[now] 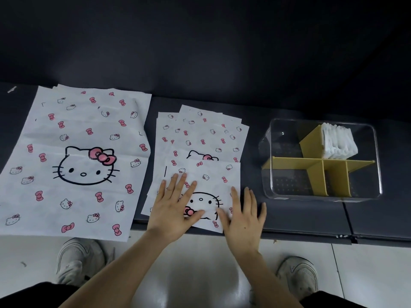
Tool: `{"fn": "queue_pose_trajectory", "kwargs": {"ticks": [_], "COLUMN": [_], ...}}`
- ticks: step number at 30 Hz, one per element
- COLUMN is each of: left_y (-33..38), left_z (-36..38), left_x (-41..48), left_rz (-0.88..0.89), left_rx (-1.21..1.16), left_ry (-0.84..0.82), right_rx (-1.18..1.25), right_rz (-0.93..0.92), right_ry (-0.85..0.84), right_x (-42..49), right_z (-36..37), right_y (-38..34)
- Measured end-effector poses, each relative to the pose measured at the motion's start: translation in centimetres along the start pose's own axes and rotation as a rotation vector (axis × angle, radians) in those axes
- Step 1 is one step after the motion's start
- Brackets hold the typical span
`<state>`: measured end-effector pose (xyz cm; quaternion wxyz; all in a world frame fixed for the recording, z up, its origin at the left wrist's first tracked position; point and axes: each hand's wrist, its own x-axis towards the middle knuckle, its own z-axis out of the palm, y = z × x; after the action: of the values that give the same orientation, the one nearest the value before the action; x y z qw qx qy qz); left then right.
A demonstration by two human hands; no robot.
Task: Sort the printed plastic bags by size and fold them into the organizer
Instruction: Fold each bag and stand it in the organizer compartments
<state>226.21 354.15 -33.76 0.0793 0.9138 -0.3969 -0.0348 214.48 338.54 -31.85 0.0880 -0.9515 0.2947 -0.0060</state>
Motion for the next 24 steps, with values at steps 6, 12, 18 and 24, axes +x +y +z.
{"fn": "queue_pose_trajectory", "kwargs": {"ticks": [6,12,18,24], "left_y": [0.0,-0.1,-0.5,1.6], "left_z": [0.1,0.1,-0.1,-2.1], "left_x": [0.0,0.0,0.3,0.1], "left_rz": [0.005,0.013,0.067,0.228], "left_rx": [0.005,0.003,-0.012,-0.287], "left_ry": [0.010,0.002,0.029,0.289], "right_rx": [0.108,0.487,0.544,1.264], "right_rz": [0.181,0.512,0.512,0.757], "right_ry": [0.065,-0.239,-0.367,-0.342], "right_x": [-0.5,1.0,1.6,0.2], "right_z": [-1.7,-3.5,-5.3,-6.6], "right_y": [1.6,-0.1,-0.7,-1.4]}}
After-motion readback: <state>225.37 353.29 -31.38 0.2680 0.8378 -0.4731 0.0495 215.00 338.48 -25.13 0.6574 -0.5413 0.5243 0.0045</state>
